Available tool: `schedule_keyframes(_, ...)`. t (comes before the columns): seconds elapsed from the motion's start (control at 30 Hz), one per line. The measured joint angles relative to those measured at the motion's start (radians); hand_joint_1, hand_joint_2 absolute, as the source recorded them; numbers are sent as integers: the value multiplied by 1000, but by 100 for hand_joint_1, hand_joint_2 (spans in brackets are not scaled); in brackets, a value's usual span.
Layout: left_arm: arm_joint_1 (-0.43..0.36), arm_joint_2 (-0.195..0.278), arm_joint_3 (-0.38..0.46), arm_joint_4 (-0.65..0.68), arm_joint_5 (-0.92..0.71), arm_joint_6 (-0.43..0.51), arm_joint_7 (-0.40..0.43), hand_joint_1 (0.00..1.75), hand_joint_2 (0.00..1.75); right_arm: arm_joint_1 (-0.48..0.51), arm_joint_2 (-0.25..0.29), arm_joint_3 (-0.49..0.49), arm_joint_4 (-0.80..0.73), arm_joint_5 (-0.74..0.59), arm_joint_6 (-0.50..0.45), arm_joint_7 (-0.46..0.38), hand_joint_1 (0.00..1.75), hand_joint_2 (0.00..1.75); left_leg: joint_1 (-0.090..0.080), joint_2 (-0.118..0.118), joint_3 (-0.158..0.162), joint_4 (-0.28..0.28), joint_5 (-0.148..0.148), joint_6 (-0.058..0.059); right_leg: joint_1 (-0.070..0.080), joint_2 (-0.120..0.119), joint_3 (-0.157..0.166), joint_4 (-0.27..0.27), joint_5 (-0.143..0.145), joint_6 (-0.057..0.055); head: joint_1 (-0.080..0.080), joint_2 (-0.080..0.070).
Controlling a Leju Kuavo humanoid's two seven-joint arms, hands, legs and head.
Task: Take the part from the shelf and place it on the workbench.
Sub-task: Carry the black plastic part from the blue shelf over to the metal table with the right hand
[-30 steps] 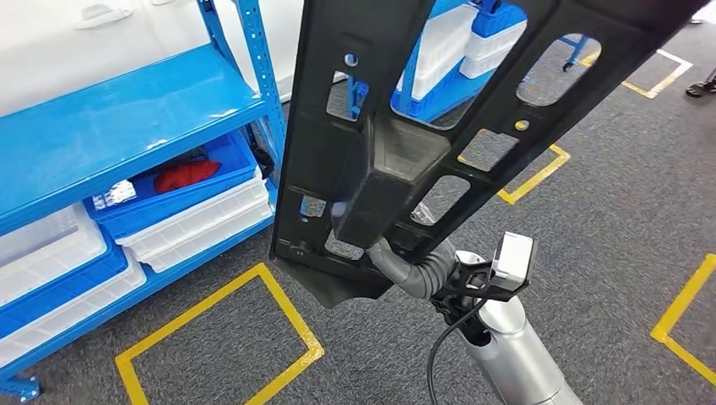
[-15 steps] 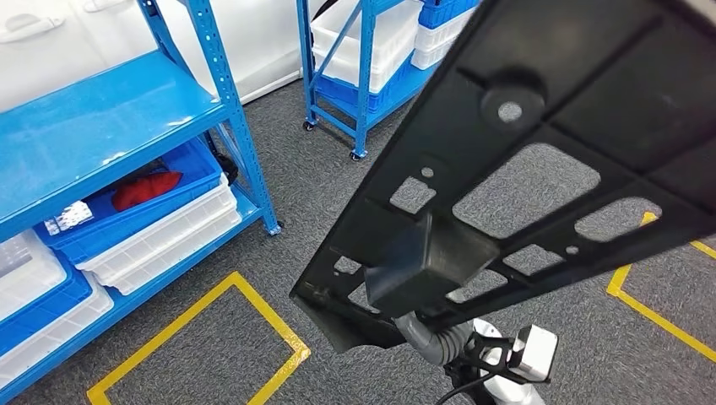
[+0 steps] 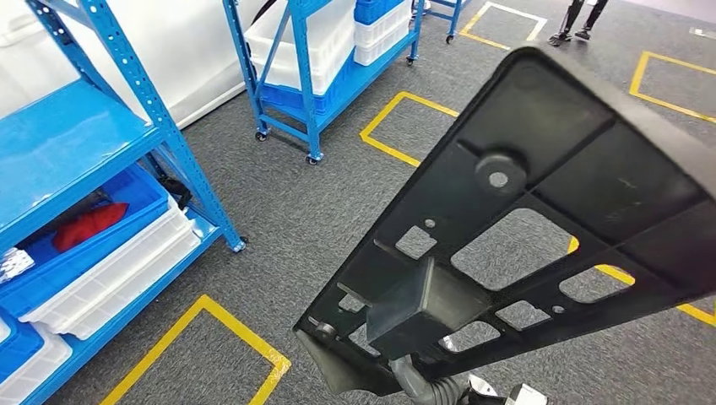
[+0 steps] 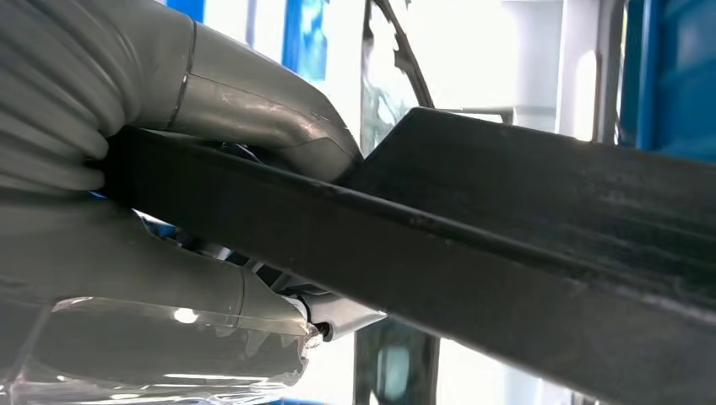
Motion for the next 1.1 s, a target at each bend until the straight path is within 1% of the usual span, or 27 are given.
schedule_keyframes(0.03,2,1,0,0,1,1,1,0,175,1,8,3,3,-3,-2,0,175,175,2,-20,27,-62,20,2,0,14,-4,6,0,4,0,0)
schedule_keyframes(0.07,4,1,0,0,1,1,1,0,175,1,14,6,6,-5,-4,1,175,175,3,-37,42,-102,28,6,0,25,-9,9,2,10,0,0)
schedule_keyframes(0.1,5,1,0,0,2,1,1,0,175,2,19,8,9,-6,-6,2,175,175,2,-46,47,-118,26,10,0,35,-14,11,4,17,0,0)
schedule_keyframes(0.17,3,0,-1,0,2,1,1,0,175,5,26,11,14,-8,-7,4,175,175,1,-31,48,-126,30,22,-2,52,-21,8,11,32,0,0)
schedule_keyframes(0.2,2,-1,-1,0,2,1,1,0,175,7,27,12,16,-8,-8,4,175,175,2,-20,50,-131,35,29,-1,43,-26,13,7,36,0,0)
schedule_keyframes(0.23,2,-2,-1,0,2,1,1,0,175,8,28,12,17,-9,-8,4,175,175,3,-8,52,-136,40,36,0,22,-37,35,-8,40,0,0)
schedule_keyframes(0.3,5,-2,-1,0,2,1,1,0,175,9,30,12,20,-9,-8,4,175,175,2,18,51,-141,45,43,0,-39,-89,144,-70,46,0,0)
schedule_keyframes(0.33,7,-2,-1,0,2,1,1,0,175,9,31,12,22,-9,-8,4,175,175,-1,32,50,-141,45,45,-2,-57,-122,215,-103,49,0,0)
schedule_keyframes(0.37,8,-1,-1,0,2,1,1,0,175,9,31,12,25,-10,-8,4,175,175,-3,45,49,-141,44,45,-5,-66,-149,273,-124,52,0,0)
schedule_keyframes(0.4,9,-1,-1,0,2,1,1,0,175,9,31,13,27,-10,-8,4,175,175,-4,58,49,-141,43,45,-7,-70,-159,298,-126,54,0,0)
schedule_keyframes(0.43,9,-1,-1,0,2,1,1,0,175,10,31,13,30,-10,-8,4,175,175,-5,70,50,-141,42,44,-8,-74,-146,278,-109,54,0,0)
schedule_keyframes(0.47,9,-1,-1,0,2,1,2,0,175,10,31,13,31,-10,-8,4,175,175,-5,81,53,-141,40,42,-8,-81,-112,220,-78,52,0,0)
schedule_keyframes(0.53,9,-1,-1,0,2,1,2,0,175,9,32,13,32,-9,-8,5,175,175,-8,99,60,-141,34,36,-2,-121,-29,71,-28,41,0,0)
schedule_keyframes(0.57,9,-1,-1,0,2,1,1,0,175,9,33,13,33,-6,-9,6,175,175,-10,106,62,-141,31,31,3,-136,-4,25,-18,34,0,0)
schedule_keyframes(0.6,9,0,-1,0,2,1,0,0,175,8,33,14,33,-2,-12,7,175,175,-12,112,64,-141,29,27,8,-145,5,4,-17,27,0,0)
schedule_keyframes(0.67,6,0,-3,0,-2,2,-3,0,175,7,33,15,36,4,-18,10,175,175,-14,129,68,-143,25,17,10,-126,4,0,-16,16,0,0)
schedule_keyframes(0.7,4,0,-4,0,-5,3,-5,0,175,5,33,15,38,6,-22,9,175,175,-12,126,69,-139,19,13,8,-115,5,-4,-14,11,0,0)
schedule_keyframes(0.77,-1,0,-6,0,-1,10,-8,0,175,-4,34,19,45,7,-29,6,175,175,-9,88,49,-83,-19,5,1,-94,10,-13,-9,-1,0,0)
schedule_keyframes(0.8,-2,0,-5,0,15,17,-12,0,175,-10,35,21,50,7,-31,4,175,175,-6,59,21,-22,-52,3,0,-84,10,-15,-8,-5,0,0)
schedule_keyframes(0.83,-4,1,1,0,42,27,-19,0,175,-17,36,24,56,7,-33,3,175,175,-5,41,-15,51,-84,1,0,-72,10,-15,-8,-8,0,0)
schedule_keyframes(0.87,-7,1,10,0,75,40,-28,0,175,-21,36,25,61,6,-34,3,175,175,-4,32,-49,116,-107,0,0,-59,10,-14,-8,-9,0,0)
schedule_keyframes(0.9,-9,1,25,0,109,59,-40,0,175,-23,36,26,66,3,-34,4,175,175,-3,29,-71,153,-110,-1,1,-45,10,-13,-8,-9,0,0)
schedule_keyframes(0.93,-13,1,41,0,137,86,-53,0,175,-24,37,27,69,1,-35,6,175,175,-2,28,-75,150,-91,-2,1,-32,10,-11,-9,-8,0,0)
schedule_keyframes(0.97,-17,1,56,0,154,123,-65,0,175,-24,38,26,71,-2,-35,9,175,175,0,24,-60,107,-56,-1,0,-18,11,-9,-10,-6,0,0)
schedule_keyframes(1.0,-20,1,68,0,158,174,-75,0,175,-24,41,26,72,-3,-38,13,175,175,3,12,-33,37,-12,-1,0,-4,12,-5,-12,-3,0,0)
schedule_keyframes(1.07,-26,0,79,0,135,282,-87,0,175,-24,54,26,71,4,-50,28,175,175,8,-38,12,-78,37,0,0,20,5,7,-15,8,0,0)
schedule_keyframes(1.1,-28,0,79,0,119,326,-91,0,175,-23,63,26,69,12,-57,38,175,175,9,-57,20,-103,43,3,-1,30,-2,12,-15,15,0,0)
